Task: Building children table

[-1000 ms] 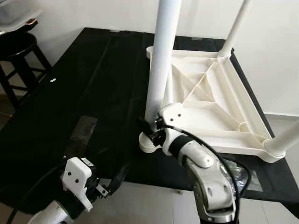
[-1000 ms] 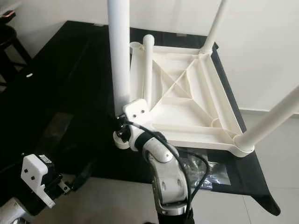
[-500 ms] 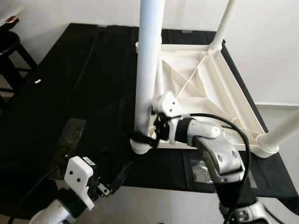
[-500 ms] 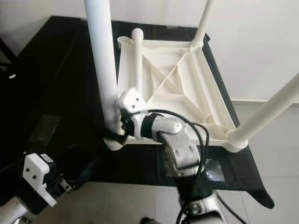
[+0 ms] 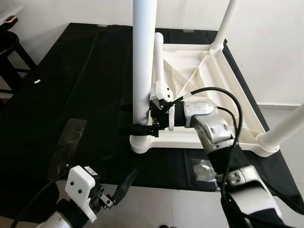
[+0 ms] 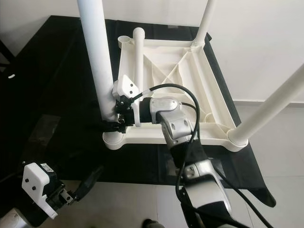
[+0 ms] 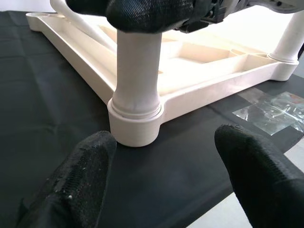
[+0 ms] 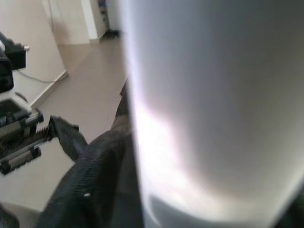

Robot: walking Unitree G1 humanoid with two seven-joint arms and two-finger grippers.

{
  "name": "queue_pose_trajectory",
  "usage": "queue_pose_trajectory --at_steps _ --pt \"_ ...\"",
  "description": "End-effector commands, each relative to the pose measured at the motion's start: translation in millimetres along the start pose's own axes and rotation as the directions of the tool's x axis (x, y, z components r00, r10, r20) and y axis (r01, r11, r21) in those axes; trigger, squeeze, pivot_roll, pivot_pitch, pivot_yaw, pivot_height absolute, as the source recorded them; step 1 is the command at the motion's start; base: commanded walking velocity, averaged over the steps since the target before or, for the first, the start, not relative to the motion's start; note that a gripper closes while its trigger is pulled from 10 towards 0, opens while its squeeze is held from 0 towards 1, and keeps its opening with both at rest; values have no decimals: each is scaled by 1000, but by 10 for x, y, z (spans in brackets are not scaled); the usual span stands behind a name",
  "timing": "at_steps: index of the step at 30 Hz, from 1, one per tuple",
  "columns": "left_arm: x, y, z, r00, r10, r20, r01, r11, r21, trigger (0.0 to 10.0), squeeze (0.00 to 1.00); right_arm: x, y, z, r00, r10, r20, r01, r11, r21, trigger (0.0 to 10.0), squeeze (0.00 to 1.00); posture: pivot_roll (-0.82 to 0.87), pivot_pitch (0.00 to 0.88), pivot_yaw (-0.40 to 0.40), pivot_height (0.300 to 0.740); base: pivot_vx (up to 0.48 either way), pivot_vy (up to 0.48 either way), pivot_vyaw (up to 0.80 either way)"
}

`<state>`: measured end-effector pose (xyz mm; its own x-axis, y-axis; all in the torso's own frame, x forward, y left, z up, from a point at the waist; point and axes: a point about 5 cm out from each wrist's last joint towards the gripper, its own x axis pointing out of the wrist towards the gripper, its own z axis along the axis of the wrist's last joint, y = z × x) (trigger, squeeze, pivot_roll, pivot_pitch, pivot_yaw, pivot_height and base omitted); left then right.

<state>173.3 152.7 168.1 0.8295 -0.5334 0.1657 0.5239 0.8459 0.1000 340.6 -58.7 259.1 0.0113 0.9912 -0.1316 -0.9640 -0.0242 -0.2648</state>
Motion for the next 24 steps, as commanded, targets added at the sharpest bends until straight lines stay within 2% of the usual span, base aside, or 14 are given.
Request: queue_pose_trajectory --at_steps 1,5,7,10,11,12,15,16,17,20,21,22,23,24 --pt "-17 -40 3 1000 -12 -13 12 1000 -1 10000 0 49 19 11 997 77 -1 -77 997 -15 0 0 -16 285 -95 740 0 0 0" --pt "-7 -51 -1 1000 -9 -9 8 1000 -5 10000 0 24 28 5 997 81 10 -81 997 -14 0 0 -39 277 -96 740 0 0 0" --pt "2 -54 -10 1000 -8 -9 8 1000 -7 10000 0 10 24 -21 999 30 26 -30 1000 -9 0 0 -47 272 -92 740 0 0 0" --pt "10 -55 -18 1000 -9 -10 9 1000 -9 10000 0 -23 14 -68 998 -61 17 61 998 -18 0 0 -53 267 -91 740 0 0 0" --pt "24 -48 -24 1000 -10 -9 10 1000 -10 10000 0 -73 39 -112 985 -172 26 172 985 -6 0 0 -59 264 -88 740 0 0 0" --pt "24 -48 -24 1000 -10 -9 10 1000 -10 10000 0 -73 39 -112 985 -172 26 172 985 -6 0 0 -59 264 -88 740 0 0 0" --pt "38 -33 -31 1000 -10 -9 10 1000 -10 10000 0 -119 109 -181 954 -299 12 299 954 23 0 0 -68 261 -88 740 0 0 0" --pt "41 -21 -36 1000 -8 -8 8 1000 -10 10000 0 -110 175 -244 903 -429 -13 429 900 72 0 0 -75 260 -90 740 0 0 0" --pt "44 -6 -41 1000 -5 -9 5 1000 -8 10000 0 -132 227 -353 712 -696 -90 702 709 70 0 0 -82 257 -87 740 0 0 0" --pt "44 -6 -41 1000 -5 -9 5 1000 -8 10000 0 -132 227 -353 712 -696 -90 702 709 70 0 0 -82 257 -87 740 0 0 0" --pt "53 13 -41 1000 -3 -8 3 1000 -5 10000 0 -101 490 -512 571 -799 -187 821 561 109 0 0 -80 254 -80 740 0 0 0" --pt "53 13 -41 1000 -3 -8 3 1000 -5 10000 0 -101 490 -512 571 -799 -187 821 561 109 0 0 -80 254 -80 740 0 0 0" --pt "63 38 -50 1000 -1 -8 1 1000 -1 10000 0 -52 724 -606 483 -839 -252 875 470 114 0 0 -87 247 -59 740 0 0 0" --pt "63 38 -50 1000 -1 -8 1 1000 -1 10000 0 -52 724 -606 483 -839 -252 875 470 114 0 0 -87 247 -59 740 0 0 0"
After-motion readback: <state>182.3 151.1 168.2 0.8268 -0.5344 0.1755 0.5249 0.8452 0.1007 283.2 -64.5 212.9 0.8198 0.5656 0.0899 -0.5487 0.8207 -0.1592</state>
